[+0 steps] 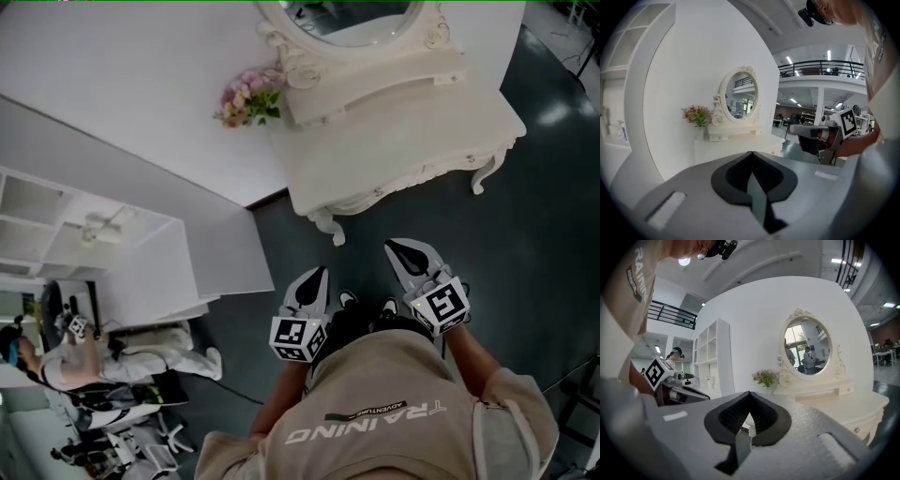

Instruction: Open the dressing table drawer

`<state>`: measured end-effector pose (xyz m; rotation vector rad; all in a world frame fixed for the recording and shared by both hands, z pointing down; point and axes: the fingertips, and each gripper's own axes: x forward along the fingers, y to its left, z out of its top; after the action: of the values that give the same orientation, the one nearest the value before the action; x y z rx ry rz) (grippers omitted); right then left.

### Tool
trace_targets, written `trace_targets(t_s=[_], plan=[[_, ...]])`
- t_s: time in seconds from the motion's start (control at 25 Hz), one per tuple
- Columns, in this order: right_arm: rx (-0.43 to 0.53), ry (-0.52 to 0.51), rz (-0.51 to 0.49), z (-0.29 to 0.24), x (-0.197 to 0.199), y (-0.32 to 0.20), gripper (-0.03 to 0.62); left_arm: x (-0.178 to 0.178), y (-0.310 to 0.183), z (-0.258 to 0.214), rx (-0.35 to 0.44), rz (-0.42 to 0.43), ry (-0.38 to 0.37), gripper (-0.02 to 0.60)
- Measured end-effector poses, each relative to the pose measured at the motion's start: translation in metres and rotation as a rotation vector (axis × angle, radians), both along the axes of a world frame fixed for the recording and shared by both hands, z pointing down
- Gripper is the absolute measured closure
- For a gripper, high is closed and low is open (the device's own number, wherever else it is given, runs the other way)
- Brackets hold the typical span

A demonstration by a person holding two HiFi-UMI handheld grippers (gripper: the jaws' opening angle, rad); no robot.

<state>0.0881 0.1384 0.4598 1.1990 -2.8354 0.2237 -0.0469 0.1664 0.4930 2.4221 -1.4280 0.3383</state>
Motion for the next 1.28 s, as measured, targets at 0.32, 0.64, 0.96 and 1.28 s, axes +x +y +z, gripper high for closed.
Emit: trace_targets(t_s=[0.32, 0.64, 0.96, 1.28], plan=[[-0.063, 0.007, 0.042, 0.027, 0.002, -0.021, 0.592, 0.003, -0.032, 0.019, -0.041, 0.033, 0.016, 0.563], [-0.073, 0.066, 0.108, 0.015, 0.010, -0.072, 0.592, 0.018, -0.103, 0.003, 0.002, 0.103, 0.090, 0.563], [-0.015, 0.062, 0.122, -0.019, -0.036, -0.134, 0.592, -0.017, -0.163, -0.011, 0.043, 0.097, 0.128, 0.563], [-0.001, 0.100, 0.128, -0.024, -0.075, -0.167, 0.592, -0.071, -0.219, 0.003, 0.057, 0.064, 0.144, 0.563]])
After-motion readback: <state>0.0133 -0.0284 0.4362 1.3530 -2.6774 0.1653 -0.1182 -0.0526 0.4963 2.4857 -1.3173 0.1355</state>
